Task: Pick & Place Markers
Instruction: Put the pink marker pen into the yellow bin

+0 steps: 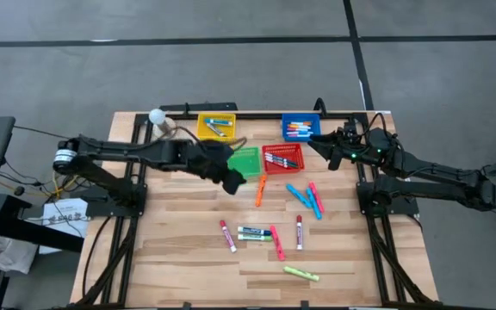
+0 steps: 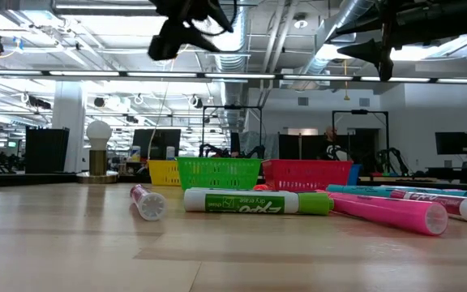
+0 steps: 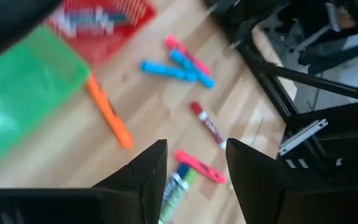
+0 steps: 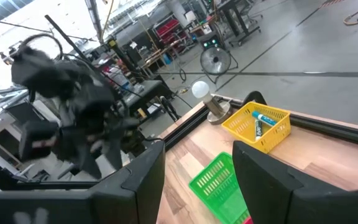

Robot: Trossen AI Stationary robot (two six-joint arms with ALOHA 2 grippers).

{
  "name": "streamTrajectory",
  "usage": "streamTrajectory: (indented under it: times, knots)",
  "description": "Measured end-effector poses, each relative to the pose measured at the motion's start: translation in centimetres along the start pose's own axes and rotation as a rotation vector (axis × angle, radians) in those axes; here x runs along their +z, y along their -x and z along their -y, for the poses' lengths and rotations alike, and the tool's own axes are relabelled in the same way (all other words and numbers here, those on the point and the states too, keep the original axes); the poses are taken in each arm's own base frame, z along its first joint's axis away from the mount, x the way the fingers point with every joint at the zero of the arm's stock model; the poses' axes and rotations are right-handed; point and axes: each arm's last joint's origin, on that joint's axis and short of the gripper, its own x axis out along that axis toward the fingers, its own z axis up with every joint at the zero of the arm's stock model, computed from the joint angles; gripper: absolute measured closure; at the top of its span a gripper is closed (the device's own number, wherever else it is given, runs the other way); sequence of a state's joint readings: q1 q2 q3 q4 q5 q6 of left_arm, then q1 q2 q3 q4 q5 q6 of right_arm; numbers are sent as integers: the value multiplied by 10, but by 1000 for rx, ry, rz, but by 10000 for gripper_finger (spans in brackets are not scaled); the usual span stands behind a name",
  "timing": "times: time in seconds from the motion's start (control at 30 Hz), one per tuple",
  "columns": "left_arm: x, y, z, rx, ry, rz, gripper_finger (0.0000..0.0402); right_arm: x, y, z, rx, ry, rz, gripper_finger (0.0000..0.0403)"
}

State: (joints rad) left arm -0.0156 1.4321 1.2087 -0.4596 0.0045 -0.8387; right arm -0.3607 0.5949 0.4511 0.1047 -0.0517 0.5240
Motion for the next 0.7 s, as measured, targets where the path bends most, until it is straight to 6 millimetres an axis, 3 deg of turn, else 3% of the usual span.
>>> streamTrajectory:
  times: [0.3, 0.47, 0.7]
  knots:
    - [-49, -32, -3, 295, 227, -155, 238, 0, 0, 0, 0, 0, 0, 225]
    - [-64, -46, -10, 384, 264, -203, 238, 0, 0, 0, 0, 0, 0, 227]
    - [-95, -53, -45, 486, 418, -252, 238, 0, 0, 0, 0, 0, 0, 223]
